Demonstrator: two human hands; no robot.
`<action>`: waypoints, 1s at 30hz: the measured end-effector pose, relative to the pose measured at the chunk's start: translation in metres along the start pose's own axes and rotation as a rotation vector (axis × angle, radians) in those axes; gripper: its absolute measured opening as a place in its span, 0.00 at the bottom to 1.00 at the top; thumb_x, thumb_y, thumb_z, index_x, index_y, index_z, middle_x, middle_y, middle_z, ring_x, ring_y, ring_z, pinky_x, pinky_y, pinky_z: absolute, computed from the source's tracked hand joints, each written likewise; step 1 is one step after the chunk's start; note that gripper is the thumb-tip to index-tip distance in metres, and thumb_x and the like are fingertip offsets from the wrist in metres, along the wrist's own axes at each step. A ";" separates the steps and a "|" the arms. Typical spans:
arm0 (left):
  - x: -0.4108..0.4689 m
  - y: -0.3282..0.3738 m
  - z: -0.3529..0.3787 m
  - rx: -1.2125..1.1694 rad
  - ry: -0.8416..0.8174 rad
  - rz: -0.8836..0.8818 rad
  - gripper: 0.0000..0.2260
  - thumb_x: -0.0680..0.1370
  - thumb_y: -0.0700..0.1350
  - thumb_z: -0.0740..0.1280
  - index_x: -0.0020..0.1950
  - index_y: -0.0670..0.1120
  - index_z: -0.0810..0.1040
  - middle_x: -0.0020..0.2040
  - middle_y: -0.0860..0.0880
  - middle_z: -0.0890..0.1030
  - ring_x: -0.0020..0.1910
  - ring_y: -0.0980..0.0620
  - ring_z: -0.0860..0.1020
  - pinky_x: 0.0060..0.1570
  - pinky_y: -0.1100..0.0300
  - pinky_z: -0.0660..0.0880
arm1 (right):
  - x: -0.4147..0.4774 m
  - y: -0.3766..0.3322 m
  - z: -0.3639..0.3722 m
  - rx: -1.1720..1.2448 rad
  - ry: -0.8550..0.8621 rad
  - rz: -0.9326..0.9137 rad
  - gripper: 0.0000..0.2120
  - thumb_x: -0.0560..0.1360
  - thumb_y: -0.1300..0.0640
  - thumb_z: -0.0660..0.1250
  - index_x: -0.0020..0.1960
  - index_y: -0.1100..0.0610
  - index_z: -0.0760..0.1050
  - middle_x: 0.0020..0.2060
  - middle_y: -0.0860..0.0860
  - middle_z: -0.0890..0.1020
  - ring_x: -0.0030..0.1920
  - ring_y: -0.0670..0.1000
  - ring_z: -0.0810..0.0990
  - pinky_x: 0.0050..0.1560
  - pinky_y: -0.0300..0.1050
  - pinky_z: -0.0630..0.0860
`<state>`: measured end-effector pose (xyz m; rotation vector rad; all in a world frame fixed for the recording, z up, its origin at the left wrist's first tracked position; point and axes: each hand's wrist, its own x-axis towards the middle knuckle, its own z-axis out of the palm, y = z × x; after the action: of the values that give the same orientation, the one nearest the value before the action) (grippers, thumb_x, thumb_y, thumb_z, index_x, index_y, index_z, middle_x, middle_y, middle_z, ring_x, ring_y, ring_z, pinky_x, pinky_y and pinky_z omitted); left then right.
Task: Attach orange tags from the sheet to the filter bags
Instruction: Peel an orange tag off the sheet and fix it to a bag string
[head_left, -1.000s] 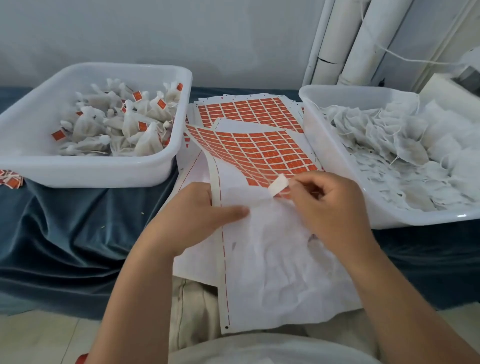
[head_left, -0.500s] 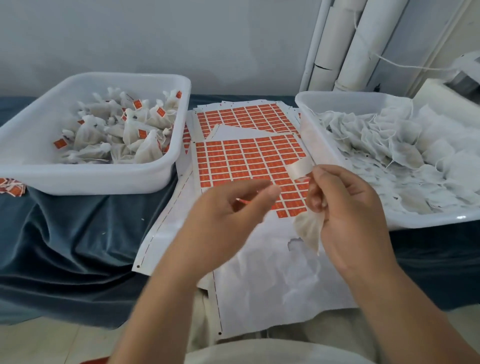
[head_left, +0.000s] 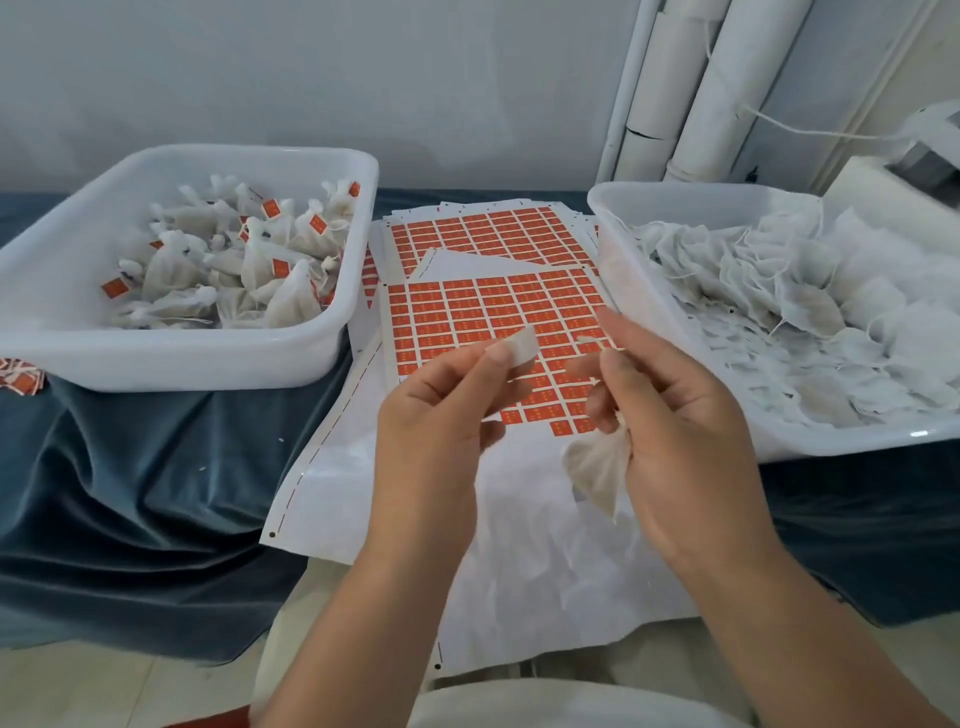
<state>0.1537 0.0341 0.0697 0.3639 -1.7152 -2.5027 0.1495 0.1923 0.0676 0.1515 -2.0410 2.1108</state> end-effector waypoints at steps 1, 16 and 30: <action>0.001 0.001 -0.001 0.016 0.024 0.030 0.05 0.78 0.53 0.74 0.48 0.55 0.88 0.50 0.51 0.88 0.49 0.52 0.87 0.46 0.58 0.77 | 0.000 -0.004 -0.002 -0.022 -0.033 -0.008 0.19 0.83 0.50 0.68 0.72 0.37 0.75 0.52 0.47 0.88 0.49 0.44 0.85 0.51 0.34 0.80; 0.006 -0.011 -0.004 0.158 -0.414 0.013 0.08 0.83 0.49 0.67 0.53 0.44 0.79 0.43 0.46 0.86 0.43 0.49 0.85 0.48 0.55 0.79 | -0.005 -0.024 -0.010 -0.532 -0.223 -0.334 0.19 0.81 0.56 0.71 0.71 0.42 0.76 0.51 0.31 0.85 0.58 0.35 0.82 0.53 0.27 0.76; 0.006 -0.014 -0.002 0.409 -0.370 0.207 0.04 0.85 0.46 0.66 0.52 0.48 0.78 0.41 0.51 0.86 0.37 0.53 0.84 0.37 0.66 0.76 | 0.000 -0.019 -0.013 -0.544 -0.159 -0.328 0.17 0.82 0.57 0.70 0.67 0.42 0.77 0.50 0.33 0.85 0.53 0.36 0.84 0.51 0.25 0.75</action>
<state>0.1497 0.0361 0.0554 -0.2639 -2.2689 -2.1618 0.1543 0.2056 0.0859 0.5360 -2.3983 1.3403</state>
